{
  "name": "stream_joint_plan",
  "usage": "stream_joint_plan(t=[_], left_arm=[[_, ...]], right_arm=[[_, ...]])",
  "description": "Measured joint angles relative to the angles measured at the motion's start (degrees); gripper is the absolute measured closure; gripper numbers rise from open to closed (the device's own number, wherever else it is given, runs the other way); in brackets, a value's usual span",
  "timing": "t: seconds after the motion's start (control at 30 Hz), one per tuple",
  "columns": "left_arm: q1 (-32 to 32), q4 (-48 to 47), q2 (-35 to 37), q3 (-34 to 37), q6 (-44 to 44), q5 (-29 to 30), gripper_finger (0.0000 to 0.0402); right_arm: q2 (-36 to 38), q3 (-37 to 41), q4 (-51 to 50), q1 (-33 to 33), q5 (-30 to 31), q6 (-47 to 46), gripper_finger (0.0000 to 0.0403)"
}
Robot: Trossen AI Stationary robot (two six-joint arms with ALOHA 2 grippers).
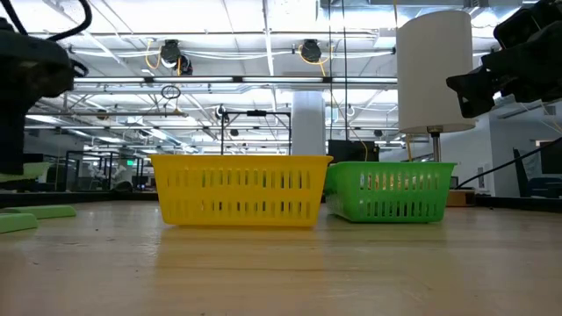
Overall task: Pick & Place School Supplies
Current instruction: Put the green eraser into the yellow bin
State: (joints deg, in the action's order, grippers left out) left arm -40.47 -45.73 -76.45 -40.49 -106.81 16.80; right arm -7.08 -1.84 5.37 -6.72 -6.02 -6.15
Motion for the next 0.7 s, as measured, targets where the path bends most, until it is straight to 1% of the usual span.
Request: stream_joint_plan(t=[0.1, 0.2, 0.5, 0.6, 0.7], left_arm=[[0.0, 1.2, 0.8, 0.0, 1.6, 3.5, 0.0331], [0.0, 4.2, 1.6, 0.0, 4.8, 7.8, 0.0325], [0.1, 16.6, 3.7, -0.1, 20.0, 22.1, 0.0328], [0.7, 23.6, 3.8, -0.1, 28.9, 26.0, 0.0322], [1.8, 32.6, 3.8, -0.1, 42.9, 28.8, 0.0325]], right_arm=[[0.0, 0.0, 0.0, 0.0, 0.0, 0.0, 0.0177], [0.0, 0.0, 0.0, 0.0, 0.0, 0.0, 0.0177], [0.0, 0.0, 0.0, 0.0, 0.0, 0.0, 0.0177], [0.0, 0.0, 0.0, 0.0, 0.0, 0.0, 0.0177], [0.0, 0.0, 0.0, 0.0, 0.0, 0.0, 0.0177]])
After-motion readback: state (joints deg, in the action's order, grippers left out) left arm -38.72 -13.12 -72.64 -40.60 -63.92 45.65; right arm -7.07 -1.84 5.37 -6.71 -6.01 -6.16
